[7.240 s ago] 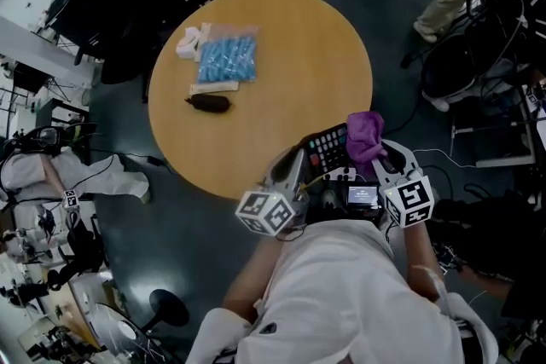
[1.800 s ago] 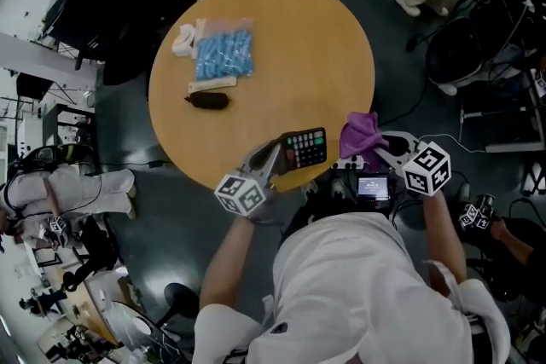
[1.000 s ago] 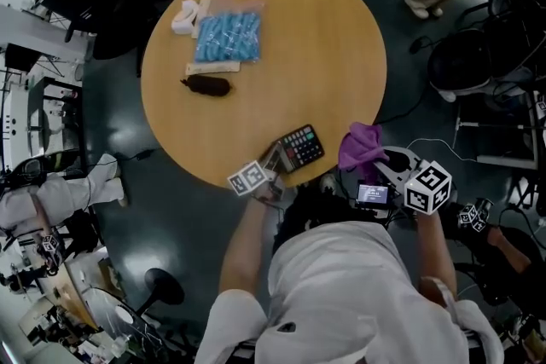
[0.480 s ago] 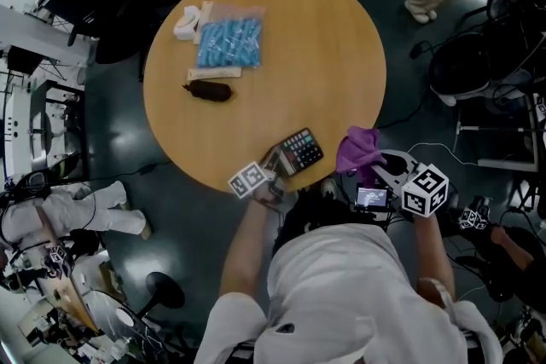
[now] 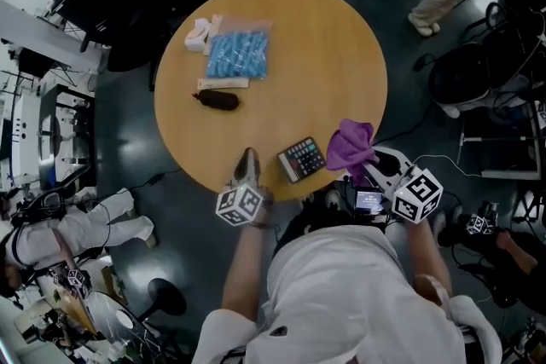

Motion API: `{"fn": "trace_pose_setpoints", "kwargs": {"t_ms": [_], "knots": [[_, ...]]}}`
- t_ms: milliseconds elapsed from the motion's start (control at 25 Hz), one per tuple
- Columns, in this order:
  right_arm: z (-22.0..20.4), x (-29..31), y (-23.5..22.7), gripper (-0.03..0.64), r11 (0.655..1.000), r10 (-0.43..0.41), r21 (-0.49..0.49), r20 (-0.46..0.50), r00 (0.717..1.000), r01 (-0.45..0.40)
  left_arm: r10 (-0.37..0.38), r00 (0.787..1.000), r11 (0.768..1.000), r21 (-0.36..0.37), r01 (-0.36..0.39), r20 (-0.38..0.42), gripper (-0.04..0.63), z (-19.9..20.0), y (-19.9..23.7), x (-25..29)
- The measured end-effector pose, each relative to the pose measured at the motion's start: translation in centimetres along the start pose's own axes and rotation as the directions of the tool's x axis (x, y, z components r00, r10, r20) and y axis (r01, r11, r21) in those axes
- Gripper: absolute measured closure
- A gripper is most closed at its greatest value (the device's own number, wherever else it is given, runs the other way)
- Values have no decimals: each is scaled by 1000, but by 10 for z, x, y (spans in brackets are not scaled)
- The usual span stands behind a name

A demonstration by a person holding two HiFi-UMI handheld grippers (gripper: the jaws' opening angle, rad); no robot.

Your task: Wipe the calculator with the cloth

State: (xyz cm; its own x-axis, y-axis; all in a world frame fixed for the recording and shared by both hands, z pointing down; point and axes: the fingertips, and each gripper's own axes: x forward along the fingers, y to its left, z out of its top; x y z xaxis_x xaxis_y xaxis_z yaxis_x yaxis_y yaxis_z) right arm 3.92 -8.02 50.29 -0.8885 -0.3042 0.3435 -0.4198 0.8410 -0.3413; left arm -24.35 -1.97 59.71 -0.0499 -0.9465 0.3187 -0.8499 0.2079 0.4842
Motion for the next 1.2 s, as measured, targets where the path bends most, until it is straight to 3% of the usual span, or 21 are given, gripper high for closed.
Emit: {"fn": "trace_pose_setpoints", "kwargs": {"t_ms": [80,160,240,280,360,440,760,1200], "knots": [[18,7,7,529,1000,-5,-23,59,998,7,-22,991,974,228,-8,131,588,51,-41,-16],[36,14,17,529,999,-5,-48,115,993,11,-60,971,914,403,-40,232,589,90,-84,-35],[58,17,29,529,997,3,-73,171,985,9,-115,948,860,508,-54,296,589,117,-124,-54],[69,18,36,529,997,7,-82,202,979,10,-142,939,847,529,-48,313,589,126,-141,-61],[89,15,47,529,995,2,-93,264,965,23,-163,927,849,527,-43,337,589,136,-167,-72],[100,13,55,529,994,-14,-101,304,952,47,-146,924,864,500,-56,355,589,136,-181,-79],[76,14,65,529,987,-74,-112,297,952,112,-149,963,891,452,33,223,589,82,-186,-77],[80,13,68,529,982,-100,-122,327,940,147,-124,964,898,440,8,235,589,86,-173,-81]]}}
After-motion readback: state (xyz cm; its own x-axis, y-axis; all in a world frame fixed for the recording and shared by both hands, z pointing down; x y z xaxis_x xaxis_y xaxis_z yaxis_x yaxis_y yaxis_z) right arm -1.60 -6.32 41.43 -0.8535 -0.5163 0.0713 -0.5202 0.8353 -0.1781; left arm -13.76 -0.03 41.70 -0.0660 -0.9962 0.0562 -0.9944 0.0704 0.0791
